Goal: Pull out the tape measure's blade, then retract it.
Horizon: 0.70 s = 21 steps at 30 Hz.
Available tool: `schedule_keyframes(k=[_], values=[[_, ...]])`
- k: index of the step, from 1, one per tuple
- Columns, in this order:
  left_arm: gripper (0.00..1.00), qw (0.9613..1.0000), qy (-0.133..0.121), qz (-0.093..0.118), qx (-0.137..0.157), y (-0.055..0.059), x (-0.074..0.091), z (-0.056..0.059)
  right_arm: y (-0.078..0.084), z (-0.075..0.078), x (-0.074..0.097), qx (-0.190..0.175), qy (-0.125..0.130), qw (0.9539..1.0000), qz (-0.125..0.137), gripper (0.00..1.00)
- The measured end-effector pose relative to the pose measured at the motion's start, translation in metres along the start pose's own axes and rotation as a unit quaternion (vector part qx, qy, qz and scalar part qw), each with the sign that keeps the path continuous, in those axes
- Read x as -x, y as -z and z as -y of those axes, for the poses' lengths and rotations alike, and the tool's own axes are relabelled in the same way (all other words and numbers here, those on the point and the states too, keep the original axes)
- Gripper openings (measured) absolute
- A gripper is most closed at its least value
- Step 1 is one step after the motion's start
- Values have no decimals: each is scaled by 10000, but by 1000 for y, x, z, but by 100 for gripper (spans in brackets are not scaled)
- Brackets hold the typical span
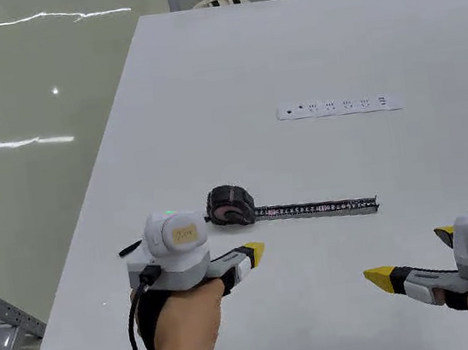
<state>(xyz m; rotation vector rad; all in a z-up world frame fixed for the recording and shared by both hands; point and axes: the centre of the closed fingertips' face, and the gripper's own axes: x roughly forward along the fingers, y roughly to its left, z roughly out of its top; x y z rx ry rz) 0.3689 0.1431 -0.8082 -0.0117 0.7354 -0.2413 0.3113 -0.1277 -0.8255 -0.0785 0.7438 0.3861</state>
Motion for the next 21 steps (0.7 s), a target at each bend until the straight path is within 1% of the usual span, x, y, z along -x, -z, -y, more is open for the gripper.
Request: schedule_keyframes(k=[7, 10, 14, 21], values=[[96, 10000, -57, 6, 9, -4, -11, 3, -1, 8, -10, 115, -46, 9999, -77, 84], [95, 10000, -90, 19, 39, -5, -15, 2, -2, 9, -13, 189, -89, 9997, -108, 83], [94, 9999, -131, 12, 49, -7, -21, 2, -2, 15, -18, 284, -123, 9994, -144, 82], [93, 9998, -178, 23, 103, -11, -32, 3, -8, 18, -24, 544, -235, 9980, -217, 81]])
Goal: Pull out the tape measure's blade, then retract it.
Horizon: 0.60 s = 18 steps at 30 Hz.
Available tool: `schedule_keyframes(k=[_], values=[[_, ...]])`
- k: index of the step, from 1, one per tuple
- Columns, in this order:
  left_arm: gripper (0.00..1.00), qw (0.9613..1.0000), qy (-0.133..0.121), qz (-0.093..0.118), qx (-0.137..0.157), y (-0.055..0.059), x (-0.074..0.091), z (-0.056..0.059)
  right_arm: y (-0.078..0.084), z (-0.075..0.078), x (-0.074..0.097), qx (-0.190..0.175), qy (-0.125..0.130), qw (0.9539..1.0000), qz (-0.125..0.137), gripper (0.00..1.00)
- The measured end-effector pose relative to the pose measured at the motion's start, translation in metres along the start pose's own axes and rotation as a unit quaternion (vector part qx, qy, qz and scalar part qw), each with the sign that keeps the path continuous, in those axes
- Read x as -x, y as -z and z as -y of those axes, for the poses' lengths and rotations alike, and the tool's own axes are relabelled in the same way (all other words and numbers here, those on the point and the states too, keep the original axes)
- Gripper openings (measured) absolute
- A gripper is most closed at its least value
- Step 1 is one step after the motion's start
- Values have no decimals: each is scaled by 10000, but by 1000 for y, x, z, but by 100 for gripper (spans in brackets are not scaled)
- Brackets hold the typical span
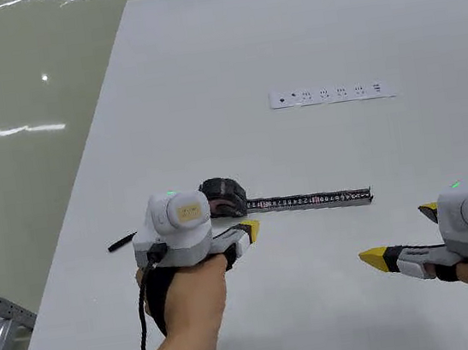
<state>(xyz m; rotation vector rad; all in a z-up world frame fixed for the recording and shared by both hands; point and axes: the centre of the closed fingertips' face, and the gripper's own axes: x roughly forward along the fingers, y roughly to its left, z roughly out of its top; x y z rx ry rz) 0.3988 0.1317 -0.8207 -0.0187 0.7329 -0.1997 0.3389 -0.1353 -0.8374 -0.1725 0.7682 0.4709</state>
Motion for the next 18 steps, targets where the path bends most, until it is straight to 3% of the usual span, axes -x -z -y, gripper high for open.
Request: schedule_keyframes(k=[18], values=[[89, 9999, -88, -35, 50, -8, -23, -1, -10, 13, -29, 718, -317, 9967, -212, 75]])
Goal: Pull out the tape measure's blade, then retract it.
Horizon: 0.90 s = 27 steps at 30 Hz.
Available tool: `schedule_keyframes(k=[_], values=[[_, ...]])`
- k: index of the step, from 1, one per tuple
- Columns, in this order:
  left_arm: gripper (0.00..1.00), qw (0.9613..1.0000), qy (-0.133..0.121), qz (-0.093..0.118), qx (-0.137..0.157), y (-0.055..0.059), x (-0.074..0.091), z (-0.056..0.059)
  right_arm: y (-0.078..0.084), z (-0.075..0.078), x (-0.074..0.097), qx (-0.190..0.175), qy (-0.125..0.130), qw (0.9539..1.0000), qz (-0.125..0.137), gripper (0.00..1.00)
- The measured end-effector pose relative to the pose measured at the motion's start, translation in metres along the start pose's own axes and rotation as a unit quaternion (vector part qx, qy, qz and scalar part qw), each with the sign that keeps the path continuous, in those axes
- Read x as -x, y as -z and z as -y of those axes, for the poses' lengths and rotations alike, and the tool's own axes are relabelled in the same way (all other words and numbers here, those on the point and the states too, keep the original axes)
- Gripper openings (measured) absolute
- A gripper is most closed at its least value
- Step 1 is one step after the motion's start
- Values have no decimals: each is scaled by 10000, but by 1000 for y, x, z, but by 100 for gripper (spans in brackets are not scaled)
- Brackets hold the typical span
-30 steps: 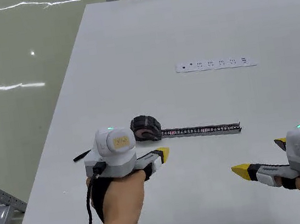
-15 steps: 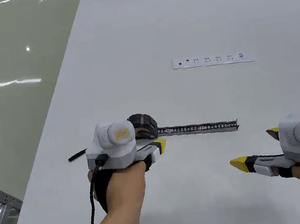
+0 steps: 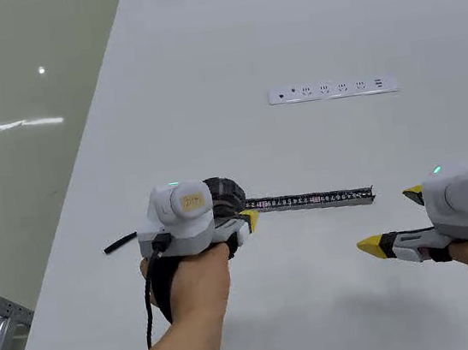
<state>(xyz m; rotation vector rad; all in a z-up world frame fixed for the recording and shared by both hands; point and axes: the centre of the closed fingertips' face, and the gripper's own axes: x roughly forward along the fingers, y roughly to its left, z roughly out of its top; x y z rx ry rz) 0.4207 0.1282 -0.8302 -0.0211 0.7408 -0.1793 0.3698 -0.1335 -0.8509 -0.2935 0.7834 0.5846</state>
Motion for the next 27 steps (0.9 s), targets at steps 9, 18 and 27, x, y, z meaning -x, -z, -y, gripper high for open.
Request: schedule_keyframes(k=[9, 18, 27], values=[[86, 10000, -43, -29, 22, 2, -10, 0, 3, 7, -11, 348, -164, 9991, -168, 72], [85, 9999, -56, -91, 34, 4, -21, 1, 6, 15, -17, 874, -363, 9948, -386, 69], [84, 9999, -81, -132, 39, 4, -32, -1, 5, 26, -25, 1096, -452, 9917, -501, 68]])
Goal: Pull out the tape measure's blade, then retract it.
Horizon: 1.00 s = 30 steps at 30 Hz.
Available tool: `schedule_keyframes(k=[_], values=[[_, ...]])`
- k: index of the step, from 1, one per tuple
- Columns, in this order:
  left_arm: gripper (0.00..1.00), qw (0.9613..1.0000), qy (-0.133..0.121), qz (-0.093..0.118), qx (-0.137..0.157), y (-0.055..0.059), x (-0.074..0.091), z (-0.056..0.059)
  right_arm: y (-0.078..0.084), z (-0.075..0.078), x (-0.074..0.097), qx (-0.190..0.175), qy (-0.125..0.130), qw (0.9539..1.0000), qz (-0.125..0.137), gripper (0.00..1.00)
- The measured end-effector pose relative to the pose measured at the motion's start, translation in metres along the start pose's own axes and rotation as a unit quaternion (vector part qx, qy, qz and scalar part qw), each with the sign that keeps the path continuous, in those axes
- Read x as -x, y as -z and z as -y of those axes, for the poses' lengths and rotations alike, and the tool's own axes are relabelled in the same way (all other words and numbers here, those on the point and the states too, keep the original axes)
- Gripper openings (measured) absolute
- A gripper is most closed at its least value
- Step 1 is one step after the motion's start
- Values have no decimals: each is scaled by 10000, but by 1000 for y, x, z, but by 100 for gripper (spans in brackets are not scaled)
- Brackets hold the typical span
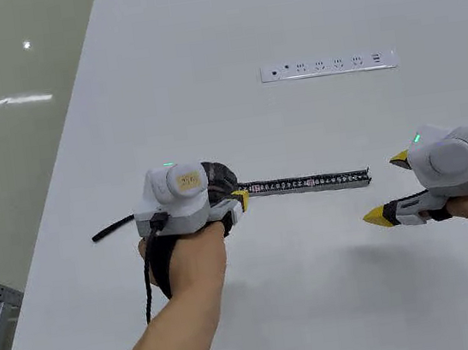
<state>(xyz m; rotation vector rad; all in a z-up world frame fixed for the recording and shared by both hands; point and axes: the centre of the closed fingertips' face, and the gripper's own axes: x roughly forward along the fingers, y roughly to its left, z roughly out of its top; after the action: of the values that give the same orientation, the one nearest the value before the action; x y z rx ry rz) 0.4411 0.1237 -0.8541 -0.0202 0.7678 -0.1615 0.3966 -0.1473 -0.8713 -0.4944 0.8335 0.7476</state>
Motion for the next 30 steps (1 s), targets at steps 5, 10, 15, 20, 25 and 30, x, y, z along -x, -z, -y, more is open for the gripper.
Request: schedule_keyframes(k=[5, 10, 15, 20, 25, 30], values=[[84, 10000, -9, -12, -6, -3, -6, 0, 3, 5, -5, 129, -86, 9998, -87, 67], [83, 10000, -18, -19, 6, -5, -12, -1, 6, 9, -10, 313, -184, 9991, -200, 67], [82, 10000, -1, -41, 36, -5, -15, 0, 7, 12, -13, 429, -218, 9986, -239, 66], [81, 10000, 2, -49, 34, -4, -16, 1, 8, 13, -13, 447, -232, 9984, -249, 65], [81, 9998, -29, -152, 84, 3, -28, 1, 16, 27, -30, 826, -447, 9942, -530, 64], [80, 9998, -57, -171, 94, 3, -31, 0, 16, 27, -37, 964, -583, 9917, -625, 64]])
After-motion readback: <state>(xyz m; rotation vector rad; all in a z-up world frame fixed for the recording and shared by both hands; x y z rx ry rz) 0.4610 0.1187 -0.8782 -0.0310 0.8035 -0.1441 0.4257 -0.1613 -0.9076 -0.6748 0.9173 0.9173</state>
